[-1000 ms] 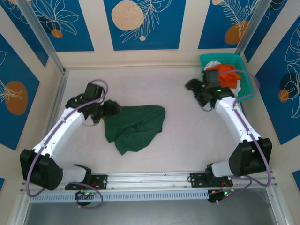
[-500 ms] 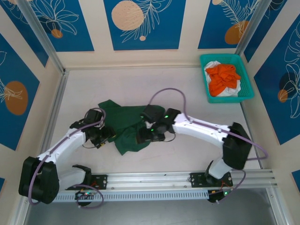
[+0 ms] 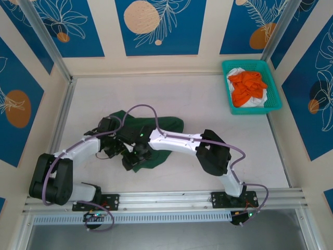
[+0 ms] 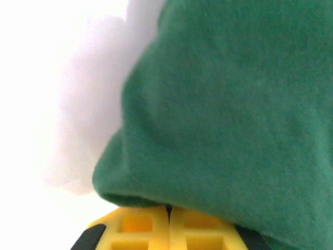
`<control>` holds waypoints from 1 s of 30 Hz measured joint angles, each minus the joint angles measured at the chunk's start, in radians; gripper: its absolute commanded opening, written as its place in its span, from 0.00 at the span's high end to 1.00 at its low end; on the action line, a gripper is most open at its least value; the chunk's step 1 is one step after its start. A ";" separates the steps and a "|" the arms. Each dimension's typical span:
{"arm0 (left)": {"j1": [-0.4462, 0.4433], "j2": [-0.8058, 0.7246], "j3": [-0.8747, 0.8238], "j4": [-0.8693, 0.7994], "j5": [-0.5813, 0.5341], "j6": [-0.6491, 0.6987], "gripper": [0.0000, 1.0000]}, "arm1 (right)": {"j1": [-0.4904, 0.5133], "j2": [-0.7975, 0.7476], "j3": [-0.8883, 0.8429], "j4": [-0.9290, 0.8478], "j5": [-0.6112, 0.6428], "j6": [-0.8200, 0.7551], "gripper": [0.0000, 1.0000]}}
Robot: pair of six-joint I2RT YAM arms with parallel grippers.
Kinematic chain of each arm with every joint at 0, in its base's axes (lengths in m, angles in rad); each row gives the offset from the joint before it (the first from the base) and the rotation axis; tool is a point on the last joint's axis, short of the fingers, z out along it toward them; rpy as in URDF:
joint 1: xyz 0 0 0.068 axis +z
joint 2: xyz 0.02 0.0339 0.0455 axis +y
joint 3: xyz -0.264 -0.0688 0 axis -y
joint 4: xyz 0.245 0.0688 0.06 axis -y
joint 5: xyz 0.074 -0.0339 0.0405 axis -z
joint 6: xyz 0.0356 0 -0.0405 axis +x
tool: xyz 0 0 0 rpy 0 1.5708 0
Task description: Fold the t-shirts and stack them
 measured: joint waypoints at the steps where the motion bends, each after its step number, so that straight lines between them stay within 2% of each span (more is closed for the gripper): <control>1: 0.002 0.000 0.004 -0.006 -0.004 0.006 1.00 | 0.000 0.006 0.008 -0.003 0.002 -0.003 0.47; 3: 0.004 -0.001 0.015 -0.023 -0.017 0.014 1.00 | -0.002 0.014 0.023 -0.002 0.009 -0.010 0.56; 5: 0.007 -0.002 0.023 -0.040 -0.031 0.022 1.00 | -0.002 0.021 0.030 0.001 0.010 -0.012 0.59; 7: 0.009 -0.003 0.031 -0.059 -0.045 0.030 1.00 | -0.005 0.022 0.031 0.008 0.009 -0.013 0.53; 9: 0.011 -0.005 0.038 -0.074 -0.055 0.038 1.00 | -0.009 0.019 0.022 0.031 0.009 -0.010 0.40; 11: 0.019 -0.009 0.040 -0.080 -0.056 0.043 1.00 | -0.011 0.003 -0.015 0.077 0.009 -0.008 0.36; 18: 0.051 -0.037 0.047 -0.065 0.002 0.047 1.00 | -0.029 -0.055 -0.186 0.153 -0.007 0.048 0.33; 23: 0.078 -0.043 0.048 -0.058 0.032 0.048 1.00 | -0.023 -0.054 -0.208 0.161 -0.005 0.085 0.34; 27: 0.094 -0.043 0.051 -0.058 0.048 0.048 1.00 | 0.005 -0.029 -0.180 0.138 0.034 0.108 0.41; 30: 0.097 -0.043 0.062 -0.058 0.061 0.048 1.00 | 0.015 0.003 -0.160 0.124 0.055 0.123 0.58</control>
